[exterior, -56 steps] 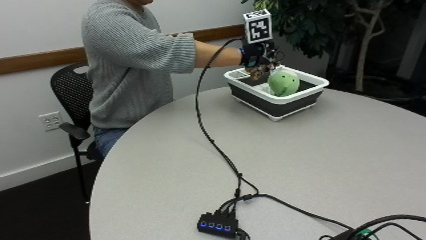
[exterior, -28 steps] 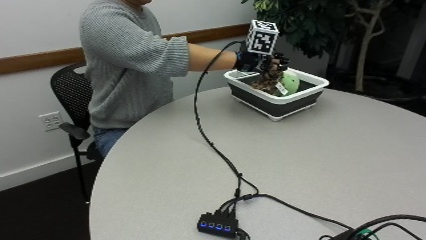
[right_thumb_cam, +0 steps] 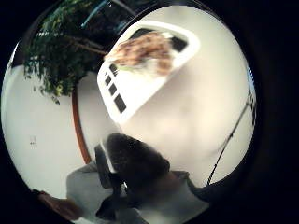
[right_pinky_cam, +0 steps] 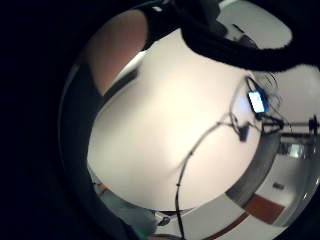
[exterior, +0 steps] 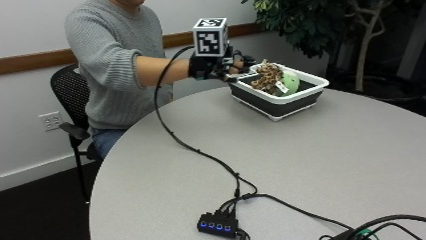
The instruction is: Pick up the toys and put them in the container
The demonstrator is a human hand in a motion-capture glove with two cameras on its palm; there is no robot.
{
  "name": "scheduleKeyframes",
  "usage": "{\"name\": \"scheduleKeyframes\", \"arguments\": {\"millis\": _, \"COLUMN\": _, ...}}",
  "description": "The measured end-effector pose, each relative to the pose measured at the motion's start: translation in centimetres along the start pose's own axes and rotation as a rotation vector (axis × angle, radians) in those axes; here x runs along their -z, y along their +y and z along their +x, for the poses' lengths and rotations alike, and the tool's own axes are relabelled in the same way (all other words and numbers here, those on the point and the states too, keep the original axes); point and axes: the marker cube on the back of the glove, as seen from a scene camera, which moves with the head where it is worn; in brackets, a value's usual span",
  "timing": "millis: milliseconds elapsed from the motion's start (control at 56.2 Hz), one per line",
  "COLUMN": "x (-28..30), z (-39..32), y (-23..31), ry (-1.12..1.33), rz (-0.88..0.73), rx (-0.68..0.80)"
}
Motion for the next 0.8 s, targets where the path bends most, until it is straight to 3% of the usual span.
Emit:
{"name": "scheduleKeyframes", "arguments": {"millis": 125, "x": 0.0, "z": 5.7, "y": 4.2, "ry": 0.028, "rz": 0.032, "rx": -0.222}}
{"name": "scheduleKeyframes", "arguments": {"millis": 267, "x": -1.8, "z": 4.6, "y": 9.8, "ry": 0.04, "rz": 0.056, "rx": -0.168}}
{"name": "scheduleKeyframes", "arguments": {"millis": 391, "x": -7.1, "z": -0.4, "y": 20.7, "ry": -0.028, "rz": 0.067, "rx": 0.003}}
{"name": "scheduleKeyframes", "arguments": {"millis": 534, "x": -13.2, "z": -1.7, "y": 29.9, "ry": -0.05, "rz": 0.087, "rx": -0.095}}
{"name": "scheduleKeyframes", "arguments": {"millis": 658, "x": -15.4, "z": -1.1, "y": 32.4, "ry": -0.031, "rz": 0.0, "rx": -0.134}}
{"name": "scheduleKeyframes", "arguments": {"millis": 801, "x": -14.0, "z": -0.1, "y": 31.5, "ry": 0.052, "rz": 0.027, "rx": -0.129}}
